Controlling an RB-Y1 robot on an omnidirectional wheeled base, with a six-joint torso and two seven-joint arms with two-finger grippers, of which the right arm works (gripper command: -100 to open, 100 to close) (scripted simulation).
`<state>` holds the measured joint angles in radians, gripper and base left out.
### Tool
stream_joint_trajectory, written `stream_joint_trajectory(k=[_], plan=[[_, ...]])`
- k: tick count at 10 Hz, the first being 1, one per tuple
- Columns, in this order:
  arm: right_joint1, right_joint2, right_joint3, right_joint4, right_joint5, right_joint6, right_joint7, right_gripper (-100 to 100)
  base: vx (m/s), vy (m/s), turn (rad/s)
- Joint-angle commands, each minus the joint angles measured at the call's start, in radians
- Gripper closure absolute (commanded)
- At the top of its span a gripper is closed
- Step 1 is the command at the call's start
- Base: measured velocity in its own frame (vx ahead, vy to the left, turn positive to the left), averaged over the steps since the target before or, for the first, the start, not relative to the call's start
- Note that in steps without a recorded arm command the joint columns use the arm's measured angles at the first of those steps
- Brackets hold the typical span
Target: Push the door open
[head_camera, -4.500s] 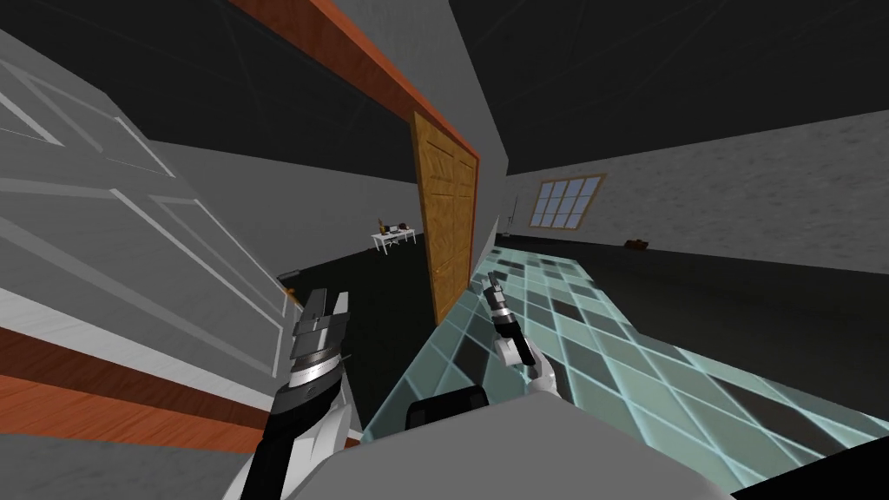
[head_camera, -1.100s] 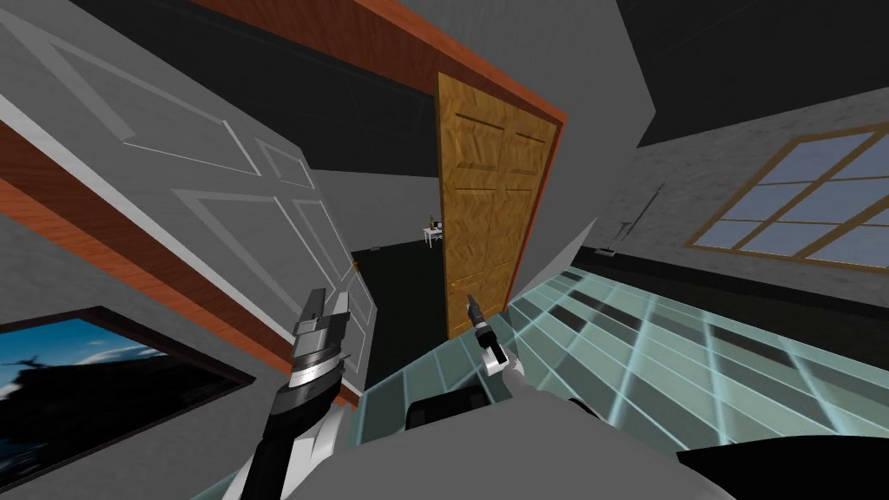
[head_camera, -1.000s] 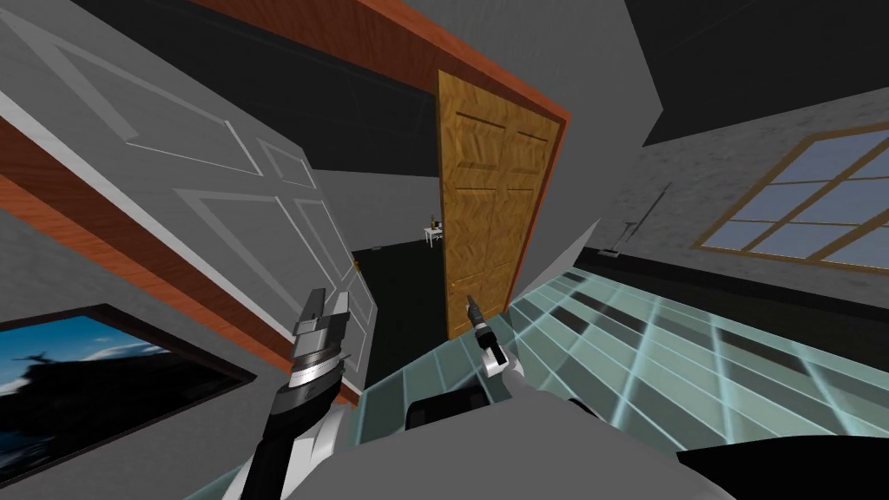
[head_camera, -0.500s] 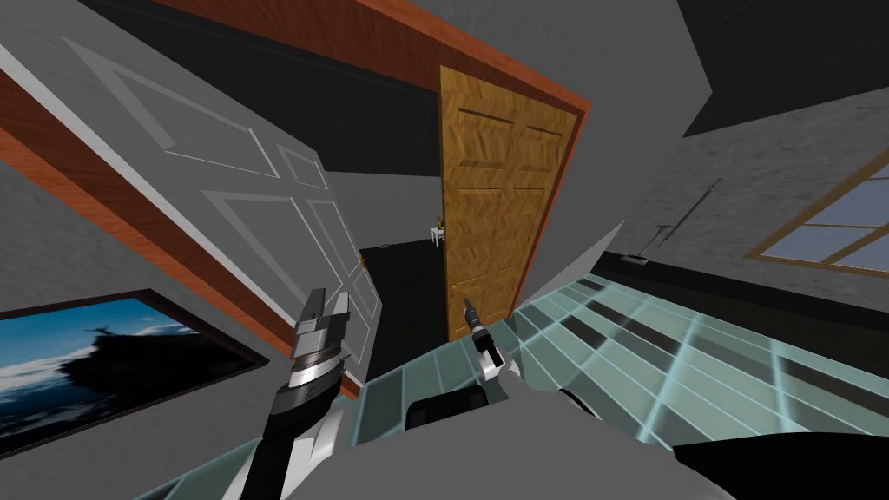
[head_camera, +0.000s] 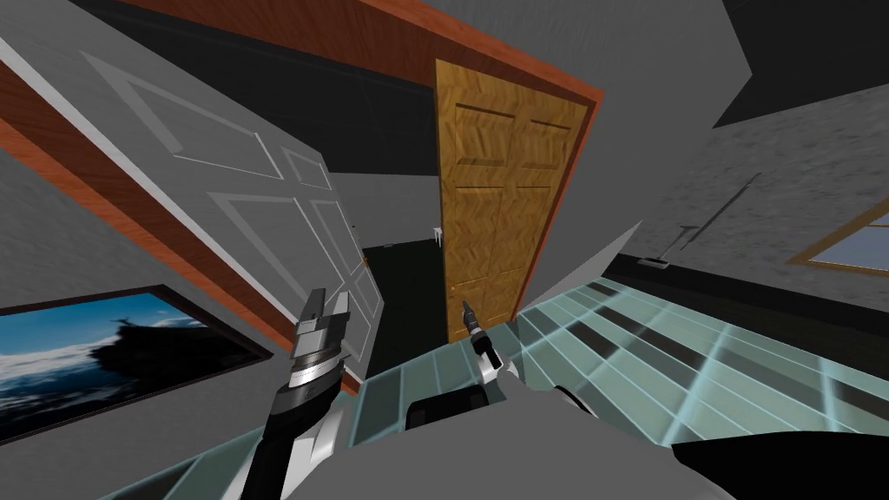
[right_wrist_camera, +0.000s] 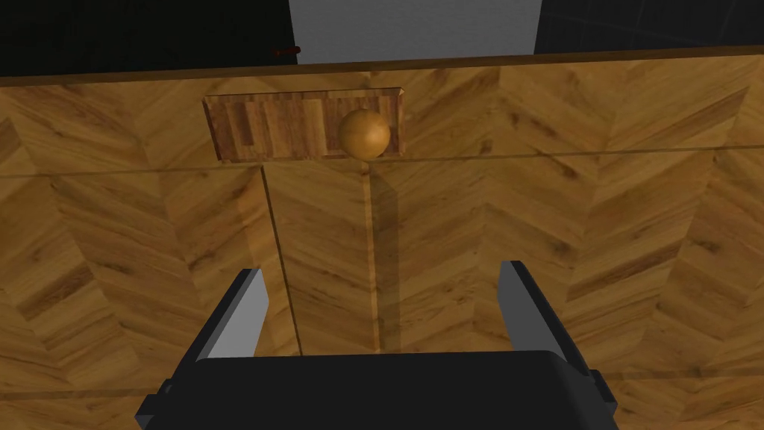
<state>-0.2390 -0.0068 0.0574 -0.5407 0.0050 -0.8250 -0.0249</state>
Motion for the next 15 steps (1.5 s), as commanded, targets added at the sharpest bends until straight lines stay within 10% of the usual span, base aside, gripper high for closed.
stream_joint_trajectory(k=[1, 9, 15], plan=[[-0.016, 0.002, -0.002, 0.032, -0.002, -0.013, 0.000, -100, 0.008, -0.030, 0.016], [-0.023, -0.029, -0.010, 0.056, -0.007, -0.019, 0.005, -100, 0.112, 0.000, 0.034], [-0.022, 0.000, -0.018, 0.060, -0.011, -0.023, 0.008, -100, 0.172, 0.023, 0.018]])
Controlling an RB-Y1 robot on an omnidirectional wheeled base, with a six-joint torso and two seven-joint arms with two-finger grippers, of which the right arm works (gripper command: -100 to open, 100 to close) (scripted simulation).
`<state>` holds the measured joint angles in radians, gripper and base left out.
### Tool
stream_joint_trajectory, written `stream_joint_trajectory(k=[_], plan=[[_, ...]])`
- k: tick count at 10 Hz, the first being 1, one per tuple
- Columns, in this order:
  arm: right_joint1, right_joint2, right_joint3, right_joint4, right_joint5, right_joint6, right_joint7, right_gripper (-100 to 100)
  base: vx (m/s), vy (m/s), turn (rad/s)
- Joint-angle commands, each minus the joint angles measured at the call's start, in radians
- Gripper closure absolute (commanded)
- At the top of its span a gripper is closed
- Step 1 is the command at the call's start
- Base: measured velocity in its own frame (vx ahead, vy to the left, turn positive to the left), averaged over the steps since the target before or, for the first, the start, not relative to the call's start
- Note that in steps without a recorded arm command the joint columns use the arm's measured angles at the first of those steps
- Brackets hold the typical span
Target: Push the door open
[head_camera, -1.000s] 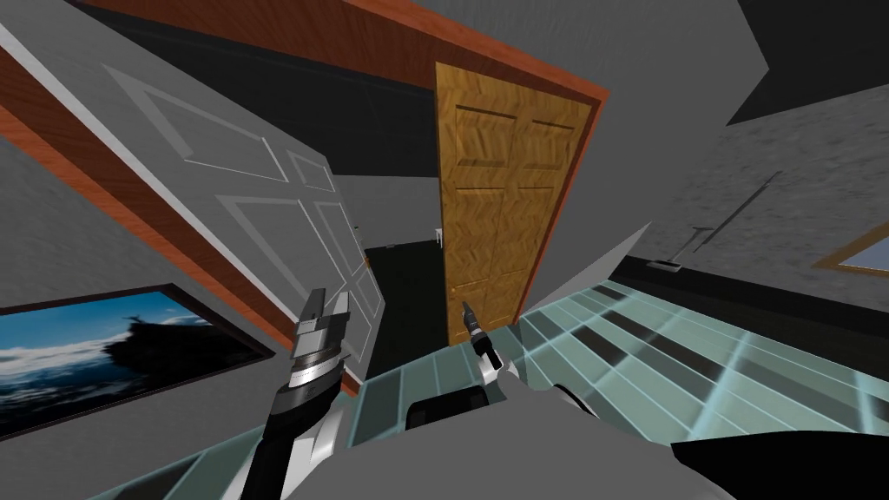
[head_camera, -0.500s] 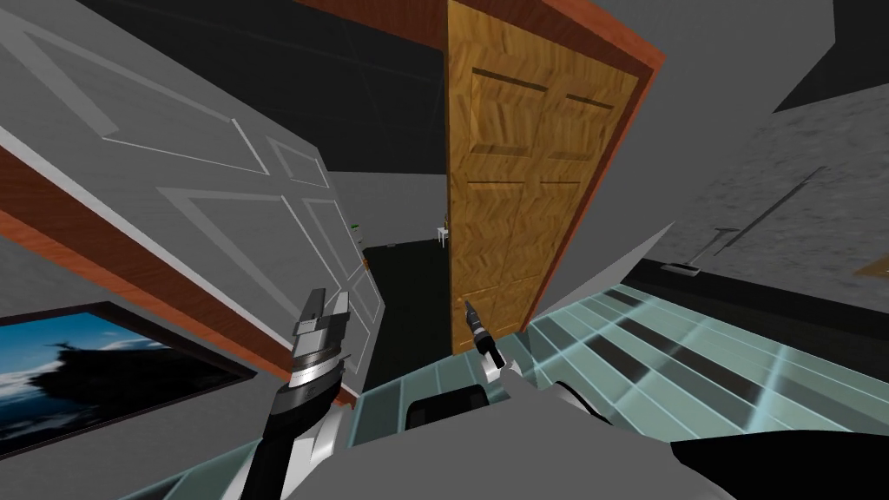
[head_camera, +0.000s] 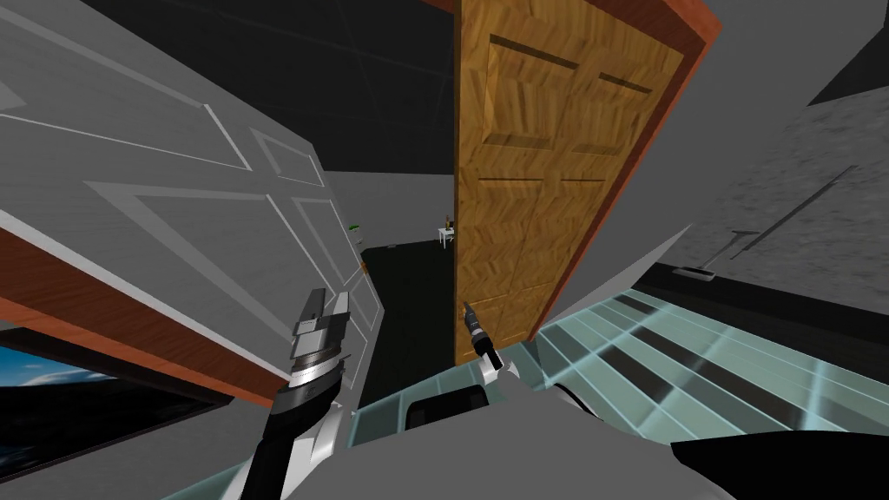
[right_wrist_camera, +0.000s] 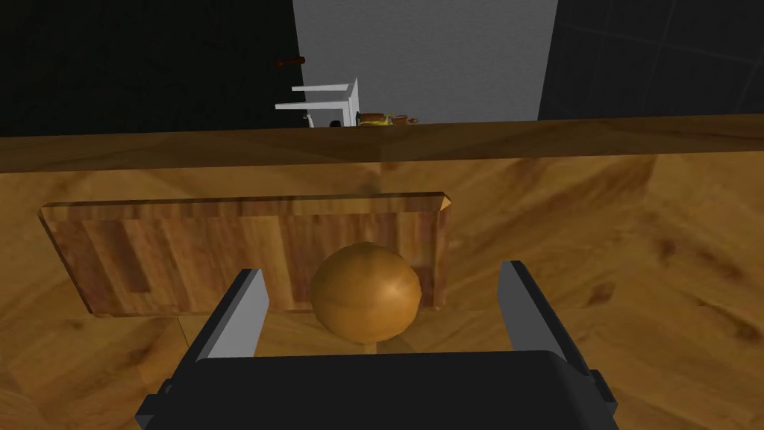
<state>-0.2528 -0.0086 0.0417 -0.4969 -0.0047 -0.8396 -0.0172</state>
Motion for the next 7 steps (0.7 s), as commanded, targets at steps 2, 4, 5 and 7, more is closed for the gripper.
stream_joint_trajectory(k=[2, 4, 5, 7], plan=[[0.000, 0.000, 0.000, 0.000, 0.000, 0.000, 0.000, 100, 0.017, 0.003, 0.000], [0.000, 0.000, 0.000, 0.000, 0.000, 0.000, 0.000, 100, -0.010, -0.002, 0.004], [0.000, 0.000, 0.000, 0.000, 0.000, 0.000, 0.000, 100, 0.000, 0.000, 0.000], [0.000, 0.000, 0.000, 0.000, 0.000, 0.000, 0.000, 100, 0.000, 0.000, 0.000]])
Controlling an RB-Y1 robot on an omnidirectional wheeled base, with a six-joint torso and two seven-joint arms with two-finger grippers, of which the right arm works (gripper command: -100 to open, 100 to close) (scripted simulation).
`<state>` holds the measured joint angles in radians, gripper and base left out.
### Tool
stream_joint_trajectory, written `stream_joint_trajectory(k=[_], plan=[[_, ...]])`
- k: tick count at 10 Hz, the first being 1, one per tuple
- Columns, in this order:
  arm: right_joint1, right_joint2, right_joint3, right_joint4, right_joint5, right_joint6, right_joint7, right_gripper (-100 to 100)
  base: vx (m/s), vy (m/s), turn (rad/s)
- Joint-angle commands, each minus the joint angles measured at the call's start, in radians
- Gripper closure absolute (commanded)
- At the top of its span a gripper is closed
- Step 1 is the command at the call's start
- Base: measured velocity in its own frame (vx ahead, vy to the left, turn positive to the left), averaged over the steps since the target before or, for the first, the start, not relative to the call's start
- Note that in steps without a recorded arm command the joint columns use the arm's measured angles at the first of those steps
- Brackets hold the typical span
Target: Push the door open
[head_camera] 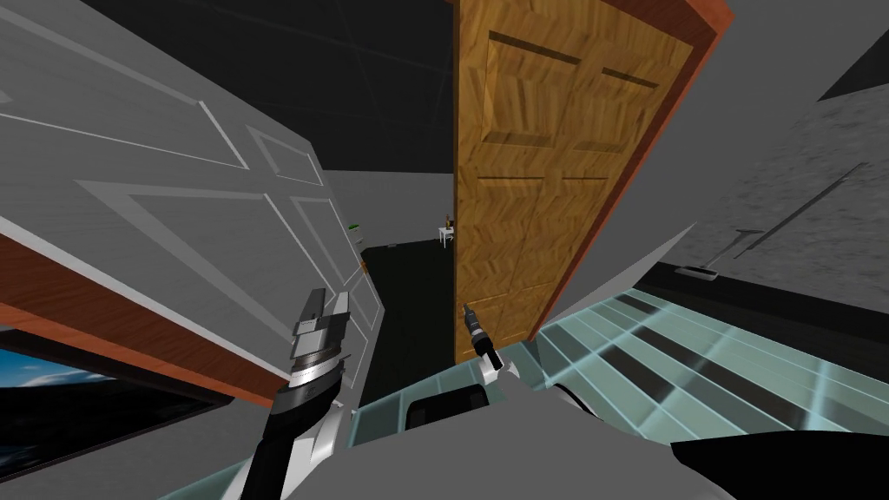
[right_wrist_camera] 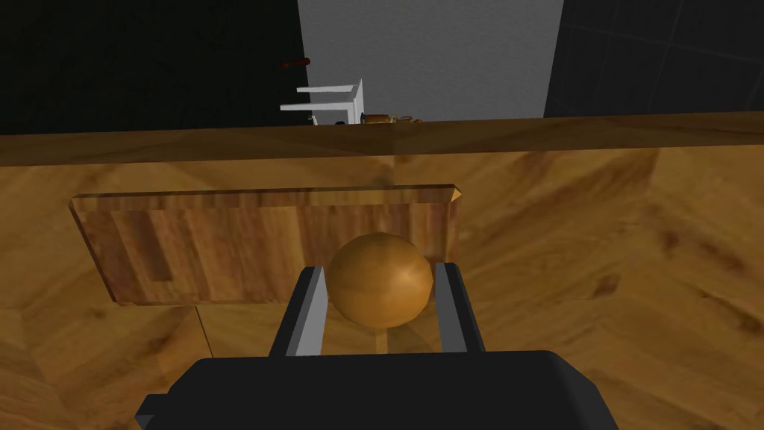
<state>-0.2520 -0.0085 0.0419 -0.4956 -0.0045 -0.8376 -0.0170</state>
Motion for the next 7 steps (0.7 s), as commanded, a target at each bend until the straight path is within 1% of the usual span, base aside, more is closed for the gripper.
stream_joint_trajectory(k=[1, 2, 4, 6, 7], plan=[[0.001, -0.013, -0.011, 0.000, -0.007, 0.000, 0.004, 100, 0.104, 0.025, -0.019], [0.001, -0.016, -0.014, 0.000, -0.008, 0.000, 0.004, 100, 0.149, 0.059, -0.044], [0.002, -0.028, -0.027, 0.000, -0.016, 0.000, 0.008, 100, 0.168, 0.082, -0.031], [0.003, -0.041, -0.043, 0.000, -0.027, 0.000, 0.014, 100, 0.187, 0.048, -0.024], [0.003, -0.041, -0.043, 0.000, -0.027, 0.000, 0.014, 100, 0.131, 0.038, -0.018]])
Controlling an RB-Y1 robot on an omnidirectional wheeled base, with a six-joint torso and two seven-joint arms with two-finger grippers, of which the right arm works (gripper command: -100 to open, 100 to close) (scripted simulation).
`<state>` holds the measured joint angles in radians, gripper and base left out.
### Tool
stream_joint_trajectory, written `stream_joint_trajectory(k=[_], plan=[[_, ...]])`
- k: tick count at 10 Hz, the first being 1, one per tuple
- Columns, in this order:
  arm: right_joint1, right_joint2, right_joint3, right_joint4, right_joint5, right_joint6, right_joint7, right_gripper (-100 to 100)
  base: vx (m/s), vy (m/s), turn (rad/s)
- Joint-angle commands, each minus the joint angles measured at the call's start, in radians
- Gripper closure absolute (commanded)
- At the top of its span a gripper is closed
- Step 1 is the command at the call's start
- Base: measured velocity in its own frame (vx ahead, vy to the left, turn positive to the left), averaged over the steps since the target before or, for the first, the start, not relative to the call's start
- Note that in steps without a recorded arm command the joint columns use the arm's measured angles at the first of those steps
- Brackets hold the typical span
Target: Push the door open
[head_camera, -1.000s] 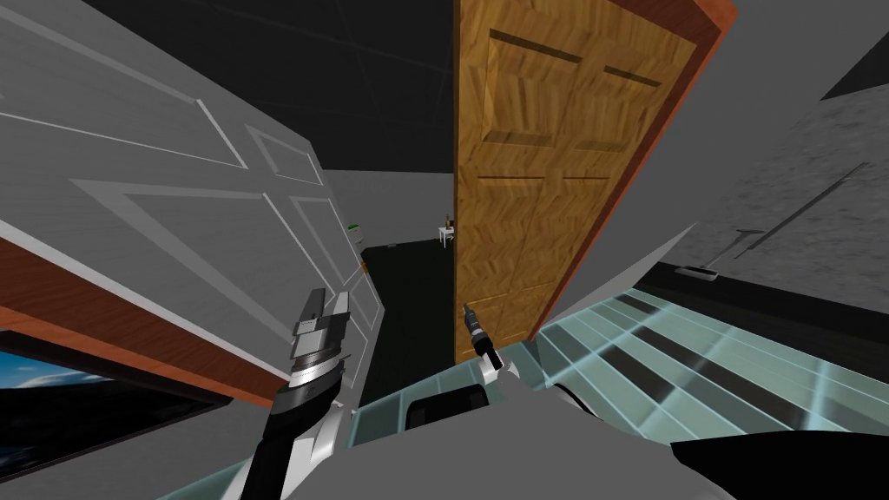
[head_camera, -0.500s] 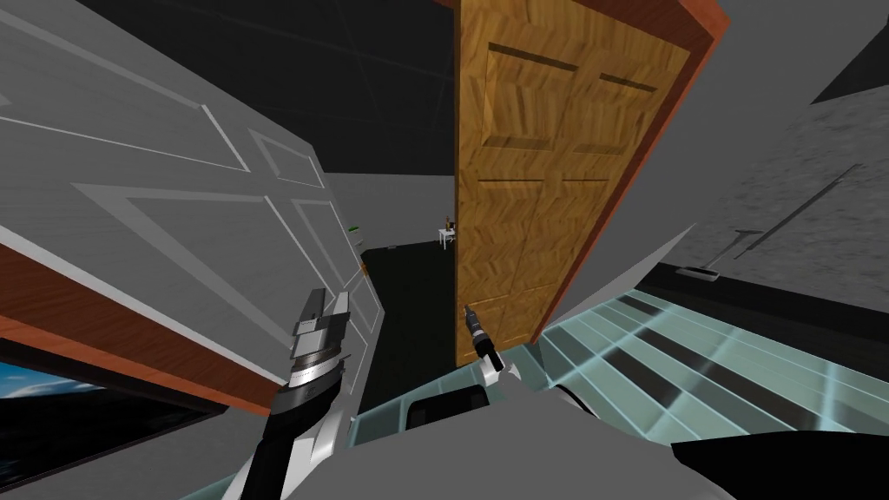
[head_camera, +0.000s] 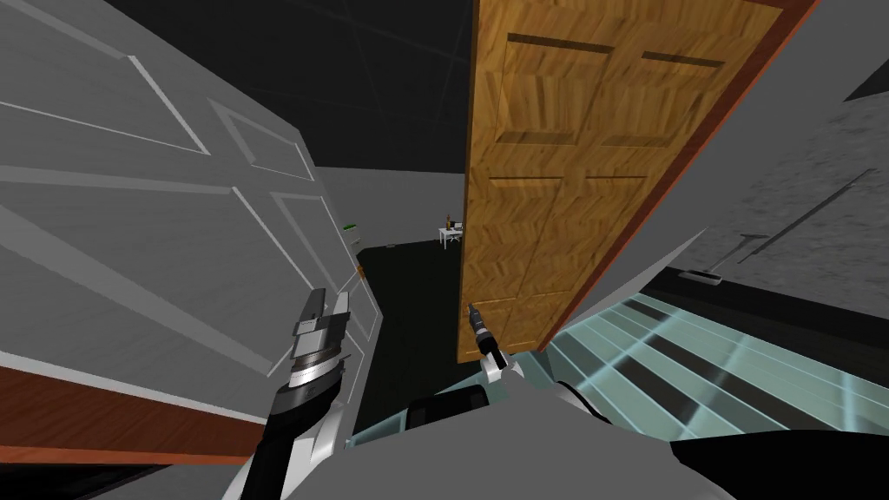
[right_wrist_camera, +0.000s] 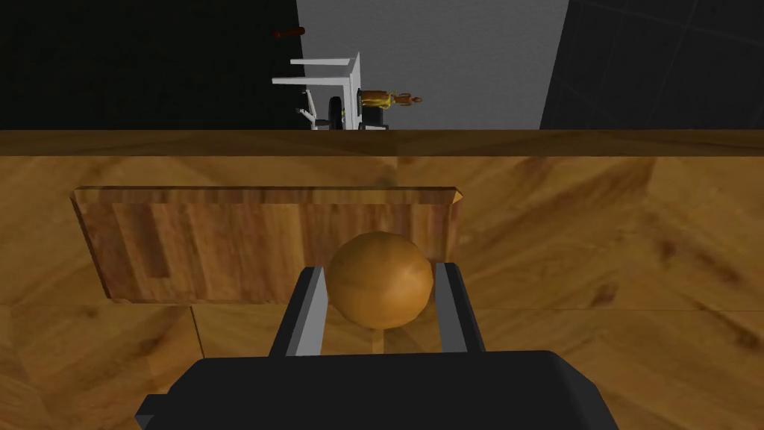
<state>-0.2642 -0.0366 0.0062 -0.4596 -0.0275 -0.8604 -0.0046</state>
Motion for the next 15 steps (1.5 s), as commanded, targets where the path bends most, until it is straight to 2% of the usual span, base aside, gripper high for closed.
stream_joint_trajectory(k=[1, 2, 3, 4, 5, 9, 12, 14, 15], plan=[[0.015, -0.013, -0.008, -0.036, -0.004, 0.023, 0.001, 100, 0.058, 0.012, 0.000], [0.016, -0.025, -0.027, -0.036, -0.015, 0.022, 0.007, 100, 0.129, 0.054, -0.077], [0.016, -0.025, -0.027, -0.036, -0.015, 0.022, 0.007, 100, 0.149, 0.059, -0.070], [0.018, -0.033, -0.043, -0.036, -0.025, 0.022, 0.012, 100, 0.178, 0.035, -0.093], [-0.016, -0.030, -0.036, 0.040, -0.024, -0.019, 0.003, -100, -0.035, 0.057, -0.069], [-0.022, -0.023, -0.042, 0.035, -0.030, -0.010, 0.003, -100, -0.208, 0.074, -0.044], [-0.028, -0.005, -0.046, 0.030, -0.036, -0.003, 0.003, -100, -0.221, 0.085, -0.056], [-0.028, -0.018, -0.048, 0.038, -0.037, -0.012, 0.003, -100, 0.003, 0.025, 0.004], [-0.028, -0.018, -0.048, 0.038, -0.037, -0.012, 0.003, -100, 0.148, -0.003, 0.021]])
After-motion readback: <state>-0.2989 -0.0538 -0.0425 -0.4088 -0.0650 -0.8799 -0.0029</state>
